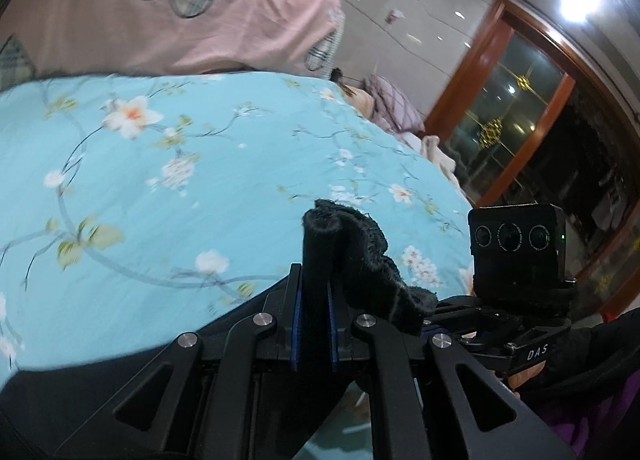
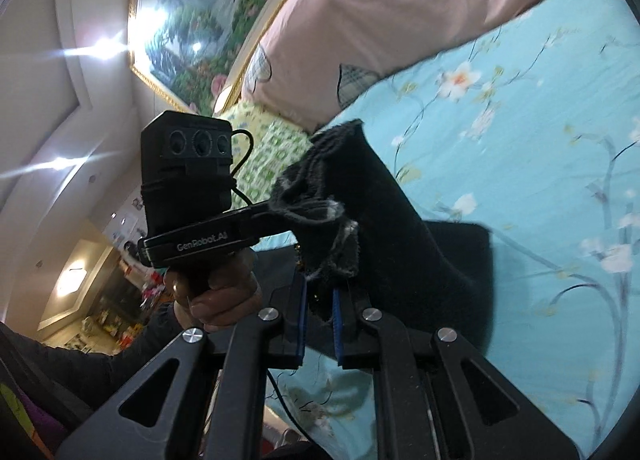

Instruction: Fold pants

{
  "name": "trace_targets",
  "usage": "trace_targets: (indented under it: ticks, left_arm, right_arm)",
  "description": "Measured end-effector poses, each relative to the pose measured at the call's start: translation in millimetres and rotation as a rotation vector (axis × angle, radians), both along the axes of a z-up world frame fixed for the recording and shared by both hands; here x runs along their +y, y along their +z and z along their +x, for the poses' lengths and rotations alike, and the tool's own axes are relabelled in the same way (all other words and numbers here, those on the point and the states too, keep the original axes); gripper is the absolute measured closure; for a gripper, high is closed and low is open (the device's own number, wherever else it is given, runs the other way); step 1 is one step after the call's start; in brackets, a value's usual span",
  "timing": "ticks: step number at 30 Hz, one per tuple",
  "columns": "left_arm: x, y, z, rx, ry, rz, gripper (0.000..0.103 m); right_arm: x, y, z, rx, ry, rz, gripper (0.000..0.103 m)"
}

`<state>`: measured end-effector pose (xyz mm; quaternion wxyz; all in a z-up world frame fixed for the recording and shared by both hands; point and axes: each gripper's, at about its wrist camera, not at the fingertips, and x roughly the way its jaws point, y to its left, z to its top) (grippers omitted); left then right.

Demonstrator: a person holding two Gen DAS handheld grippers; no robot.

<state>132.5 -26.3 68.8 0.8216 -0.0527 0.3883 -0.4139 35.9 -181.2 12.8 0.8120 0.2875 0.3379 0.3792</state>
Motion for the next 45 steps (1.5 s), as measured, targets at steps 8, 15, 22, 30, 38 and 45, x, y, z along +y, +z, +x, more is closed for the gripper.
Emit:
trace_targets:
  ticks: [8,15,22,30,38,45]
  left_arm:
    - [40.1,-38.1,-4.0,0.068,0.098,-0.004,0.098]
    - [64.8,-64.8,-10.5,0.125,0.174,0.002,0.097]
    - [86.3,-82.5,-19.7,0.177,0.271,-0.001,0.090]
    - [125.4,-77.8,-40.1,0.180,0.422,-0.038,0.080]
    - [163.1,-73.9,-70.8,0.177,0.570,-0.070,0.073]
    - [200.7,-73.8,-96.4,0.190,0.708,-0.142,0.072]
  right_arm:
    - [32.9,-29.4,17.1,0.073,0.070,-0.048,0.092]
    - [59.7,-43.7,26.2,0.111,0.123,-0.118,0.089]
    - [79.5,-53.2,29.0,0.137,0.156,-0.230,0.081]
    - [97.2,-47.0,27.6,0.109,0.211,-0.256,0.051]
    - [108.9,-32.3,30.6,0.088,0.259,-0.224,0.051]
    - [130.3,-21.4,34.8,0.058,0.317,-0.224,0.051]
